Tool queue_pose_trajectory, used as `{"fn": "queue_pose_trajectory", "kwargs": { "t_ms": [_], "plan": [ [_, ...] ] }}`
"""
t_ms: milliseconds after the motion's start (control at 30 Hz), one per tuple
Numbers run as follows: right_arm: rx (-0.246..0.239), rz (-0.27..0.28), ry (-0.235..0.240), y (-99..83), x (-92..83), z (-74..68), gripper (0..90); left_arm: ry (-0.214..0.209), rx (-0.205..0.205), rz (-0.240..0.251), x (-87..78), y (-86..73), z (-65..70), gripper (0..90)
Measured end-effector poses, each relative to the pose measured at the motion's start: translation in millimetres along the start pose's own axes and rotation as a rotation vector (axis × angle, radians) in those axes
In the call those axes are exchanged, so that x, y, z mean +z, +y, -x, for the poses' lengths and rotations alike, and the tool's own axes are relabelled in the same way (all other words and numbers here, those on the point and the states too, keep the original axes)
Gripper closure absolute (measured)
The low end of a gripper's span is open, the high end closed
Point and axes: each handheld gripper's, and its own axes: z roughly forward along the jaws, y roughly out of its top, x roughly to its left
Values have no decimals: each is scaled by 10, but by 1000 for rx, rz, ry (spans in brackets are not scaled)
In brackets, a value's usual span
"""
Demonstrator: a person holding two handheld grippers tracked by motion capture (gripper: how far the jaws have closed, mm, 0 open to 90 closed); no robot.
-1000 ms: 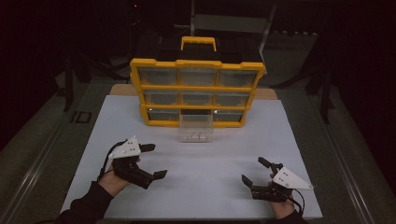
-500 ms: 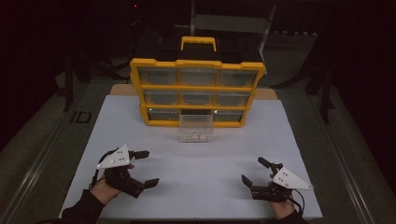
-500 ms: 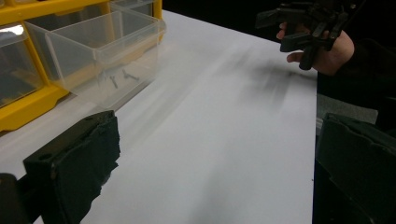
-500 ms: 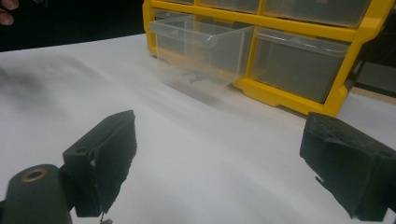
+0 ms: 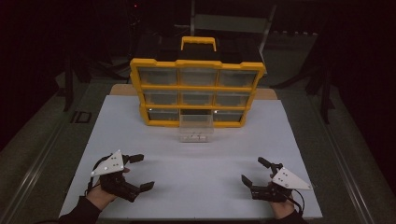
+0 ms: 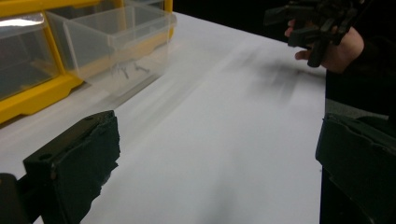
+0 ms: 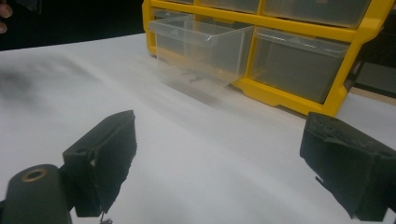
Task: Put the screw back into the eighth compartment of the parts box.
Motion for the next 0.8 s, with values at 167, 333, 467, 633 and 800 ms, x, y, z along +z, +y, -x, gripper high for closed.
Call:
{"fn": "queue_pose_trajectory", "kwargs": {
  "t_ms": [167,333,467,633,800],
  "plan": [
    [-1,2,2,0,5,-4,110,10,4,0,-8,-102,-8,0],
    [-2,1,3,-1,8,-6,110,20,-1,2,-9,-190,-24,0],
    [1,-1,4,-5,13,-2,110,38,-18,15,-3,-265,-24,0],
    [4,-2,4,-5,11,-3,110,75,-36,30,-13,-355,-29,0],
    [3,-2,6,-6,14,-2,110,134,-55,45,-36,-403,-48,0]
  ]
}}
